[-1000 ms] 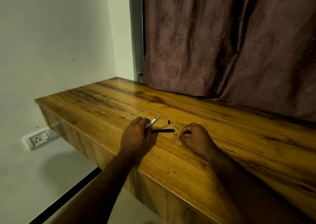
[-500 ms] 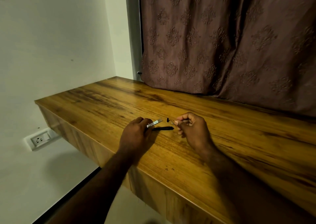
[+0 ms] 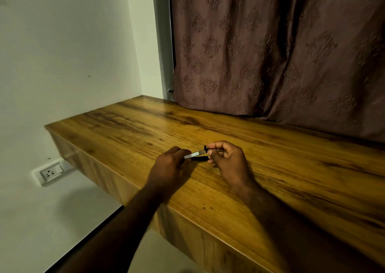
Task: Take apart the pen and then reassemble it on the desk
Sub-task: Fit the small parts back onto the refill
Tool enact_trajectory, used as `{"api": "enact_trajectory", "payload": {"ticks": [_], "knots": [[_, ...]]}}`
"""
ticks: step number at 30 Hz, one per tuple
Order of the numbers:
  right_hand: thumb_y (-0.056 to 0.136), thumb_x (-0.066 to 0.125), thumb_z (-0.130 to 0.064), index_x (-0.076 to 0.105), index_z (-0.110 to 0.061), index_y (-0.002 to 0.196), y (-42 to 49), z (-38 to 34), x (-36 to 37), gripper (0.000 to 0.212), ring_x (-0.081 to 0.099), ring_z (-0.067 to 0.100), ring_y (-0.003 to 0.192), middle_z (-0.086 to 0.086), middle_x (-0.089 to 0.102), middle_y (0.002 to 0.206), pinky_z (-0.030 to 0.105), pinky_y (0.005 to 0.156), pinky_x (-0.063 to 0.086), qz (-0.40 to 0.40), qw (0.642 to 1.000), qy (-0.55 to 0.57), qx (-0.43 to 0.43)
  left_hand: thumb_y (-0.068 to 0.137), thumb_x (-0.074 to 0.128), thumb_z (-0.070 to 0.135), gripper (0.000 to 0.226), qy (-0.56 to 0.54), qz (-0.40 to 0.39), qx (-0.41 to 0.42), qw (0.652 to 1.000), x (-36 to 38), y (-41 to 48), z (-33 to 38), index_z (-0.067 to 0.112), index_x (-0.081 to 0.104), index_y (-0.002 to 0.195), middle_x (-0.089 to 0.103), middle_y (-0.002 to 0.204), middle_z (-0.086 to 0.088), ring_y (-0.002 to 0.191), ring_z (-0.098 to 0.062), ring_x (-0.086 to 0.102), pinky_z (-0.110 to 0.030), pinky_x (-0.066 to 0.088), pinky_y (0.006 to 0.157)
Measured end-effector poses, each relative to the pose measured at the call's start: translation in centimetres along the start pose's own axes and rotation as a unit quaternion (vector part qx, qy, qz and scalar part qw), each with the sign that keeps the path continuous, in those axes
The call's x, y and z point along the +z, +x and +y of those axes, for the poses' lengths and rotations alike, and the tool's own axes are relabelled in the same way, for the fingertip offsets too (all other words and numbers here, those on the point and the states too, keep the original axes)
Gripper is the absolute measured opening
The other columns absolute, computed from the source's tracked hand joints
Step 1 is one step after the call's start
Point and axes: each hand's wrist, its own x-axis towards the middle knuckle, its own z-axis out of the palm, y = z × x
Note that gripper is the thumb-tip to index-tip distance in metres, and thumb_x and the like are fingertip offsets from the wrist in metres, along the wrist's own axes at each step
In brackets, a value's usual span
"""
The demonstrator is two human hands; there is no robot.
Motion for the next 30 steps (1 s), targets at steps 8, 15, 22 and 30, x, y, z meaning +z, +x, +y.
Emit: {"api": "enact_trajectory", "payload": {"ticks": [8, 15, 22, 30], "knots": [[0.087, 0.062, 0.001, 0.066, 0.000, 0.097, -0.12, -0.04, -0.10, 0.011, 0.062, 0.012, 0.065, 0.007, 0.068, 0.083, 0.013, 0.052, 0.048, -0.011, 1.000, 0.005, 0.001, 0.087, 0.064, 0.032, 0.019, -0.016, -0.002, 0.008, 1.000, -0.12, -0.09, -0.01, 0.017, 0.068, 0.098, 0.061, 0.080, 0.003, 0.063, -0.006, 0.052, -0.029, 0.044, 0.054], [0.087, 0.062, 0.001, 0.071, -0.004, 0.093, 0.19, 0.14, -0.25, 0.012, 0.062, 0.009, 0.058, 0.006, 0.070, 0.087, 0.013, 0.052, 0.048, -0.003, 1.000, -0.030, 0.004, 0.083, 0.046, 0.040, 0.041, -0.027, 0.013, -0.018, 0.999, -0.25, -0.17, 0.14, 0.010, 0.066, 0.102, 0.065, 0.088, -0.004, 0.069, -0.014, 0.059, -0.031, 0.049, 0.060], [0.087, 0.063, 0.000, 0.072, -0.009, 0.090, 0.19, 0.17, -0.31, 0.013, 0.059, 0.008, 0.056, 0.003, 0.068, 0.074, 0.013, 0.049, 0.046, 0.016, 1.000, -0.002, 0.019, 0.087, 0.061, 0.018, 0.015, -0.036, 0.013, -0.010, 0.999, -0.14, -0.38, -0.35, 0.013, 0.067, 0.099, 0.064, 0.089, -0.001, 0.073, -0.003, 0.054, -0.014, 0.041, 0.065], [0.087, 0.064, -0.001, 0.072, -0.003, 0.096, 0.27, 0.45, -0.39, 0.013, 0.054, 0.005, 0.050, -0.002, 0.064, 0.067, 0.017, 0.045, 0.044, 0.010, 0.999, 0.019, 0.030, 0.087, 0.064, 0.016, 0.017, -0.049, -0.001, -0.003, 0.999, -0.36, -0.34, -0.31, 0.013, 0.069, 0.102, 0.065, 0.089, 0.000, 0.073, -0.006, 0.057, -0.023, 0.048, 0.064]]}}
